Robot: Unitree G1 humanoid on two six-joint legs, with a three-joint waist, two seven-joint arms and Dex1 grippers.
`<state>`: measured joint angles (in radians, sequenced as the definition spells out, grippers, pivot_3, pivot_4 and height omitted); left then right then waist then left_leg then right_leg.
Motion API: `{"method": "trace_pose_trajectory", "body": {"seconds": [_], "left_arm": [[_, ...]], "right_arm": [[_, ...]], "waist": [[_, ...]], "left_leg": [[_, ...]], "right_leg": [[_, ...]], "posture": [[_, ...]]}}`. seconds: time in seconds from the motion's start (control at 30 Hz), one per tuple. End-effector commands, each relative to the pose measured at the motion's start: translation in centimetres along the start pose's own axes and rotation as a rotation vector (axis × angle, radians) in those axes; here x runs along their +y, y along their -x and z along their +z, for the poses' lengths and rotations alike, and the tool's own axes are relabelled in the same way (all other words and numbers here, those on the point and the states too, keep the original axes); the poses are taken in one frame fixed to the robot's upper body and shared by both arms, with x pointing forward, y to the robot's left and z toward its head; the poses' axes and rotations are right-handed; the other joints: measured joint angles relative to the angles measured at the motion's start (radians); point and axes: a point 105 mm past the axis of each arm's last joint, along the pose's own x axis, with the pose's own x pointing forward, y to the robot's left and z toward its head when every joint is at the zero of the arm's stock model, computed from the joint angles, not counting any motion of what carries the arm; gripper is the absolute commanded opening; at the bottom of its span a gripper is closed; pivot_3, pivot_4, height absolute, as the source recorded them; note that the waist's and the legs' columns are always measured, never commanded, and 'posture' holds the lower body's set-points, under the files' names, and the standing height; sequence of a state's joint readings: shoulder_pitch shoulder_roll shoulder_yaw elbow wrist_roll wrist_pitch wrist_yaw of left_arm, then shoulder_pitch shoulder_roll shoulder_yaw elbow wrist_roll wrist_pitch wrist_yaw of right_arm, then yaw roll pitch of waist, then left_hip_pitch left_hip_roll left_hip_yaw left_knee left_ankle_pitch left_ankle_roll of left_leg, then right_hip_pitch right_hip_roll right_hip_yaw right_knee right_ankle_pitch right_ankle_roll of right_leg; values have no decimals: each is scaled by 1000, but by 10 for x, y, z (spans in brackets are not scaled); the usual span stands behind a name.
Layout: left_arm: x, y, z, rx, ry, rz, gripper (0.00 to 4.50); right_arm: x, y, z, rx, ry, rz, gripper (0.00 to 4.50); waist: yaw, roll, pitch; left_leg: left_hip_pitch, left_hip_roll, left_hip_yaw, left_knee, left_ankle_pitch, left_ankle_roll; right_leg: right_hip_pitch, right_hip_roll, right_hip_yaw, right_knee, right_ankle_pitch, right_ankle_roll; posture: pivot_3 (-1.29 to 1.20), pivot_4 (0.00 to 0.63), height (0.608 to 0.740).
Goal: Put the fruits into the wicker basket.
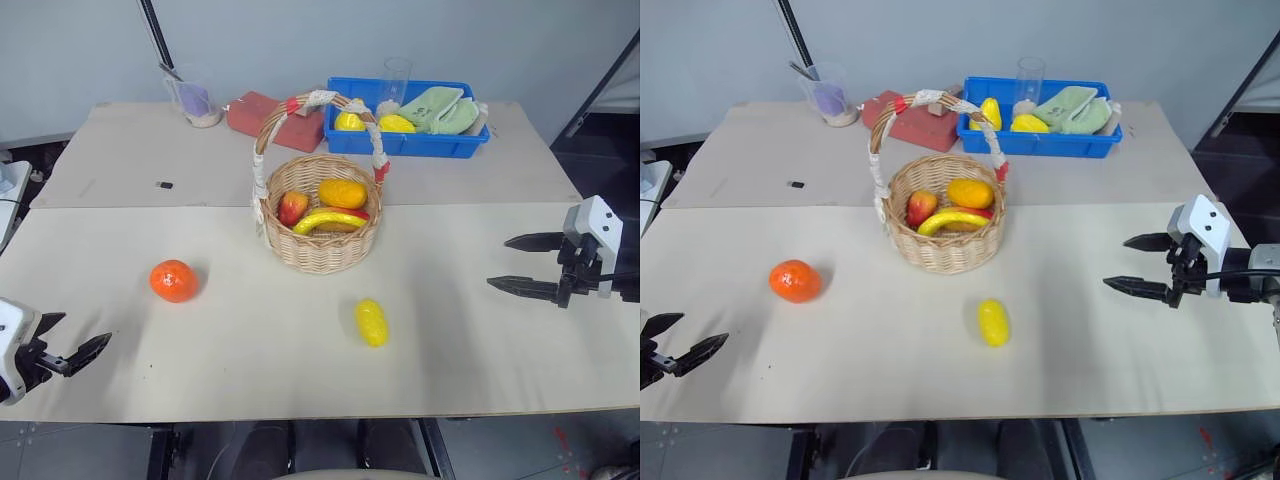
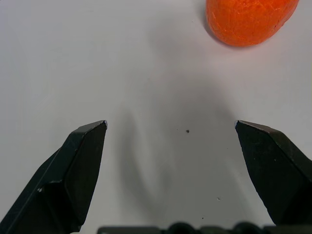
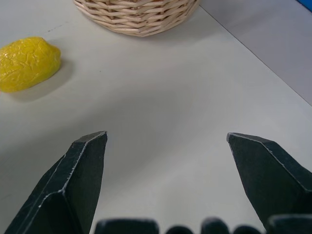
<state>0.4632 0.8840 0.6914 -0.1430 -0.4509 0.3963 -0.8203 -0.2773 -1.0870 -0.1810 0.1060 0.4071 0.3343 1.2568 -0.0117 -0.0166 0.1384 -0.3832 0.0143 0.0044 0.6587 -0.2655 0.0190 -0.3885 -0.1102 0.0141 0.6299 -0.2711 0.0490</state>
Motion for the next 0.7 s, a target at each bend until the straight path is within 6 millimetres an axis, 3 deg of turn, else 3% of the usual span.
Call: {"method": "trace_pose_trajectory", "body": {"seconds": [0.03,0.7], "left_arm": [[4,7,13,-38,-26,10,4500],[11,9,28,-151,-78,23,4500]], "right_arm": [[-1,2,11,-26,50,-11,4350],[-3,0,11,-32,59,-12,4350]], "waist": [[0,0,0],[0,0,0]], "left_leg": [[0,0,0,0,0,0],[0,0,0,0,0,0]], "right_leg": [[0,0,0,0,0,0],[0,3,0,0,0,0]], "posture": [[0,150,740],[0,150,740]]}}
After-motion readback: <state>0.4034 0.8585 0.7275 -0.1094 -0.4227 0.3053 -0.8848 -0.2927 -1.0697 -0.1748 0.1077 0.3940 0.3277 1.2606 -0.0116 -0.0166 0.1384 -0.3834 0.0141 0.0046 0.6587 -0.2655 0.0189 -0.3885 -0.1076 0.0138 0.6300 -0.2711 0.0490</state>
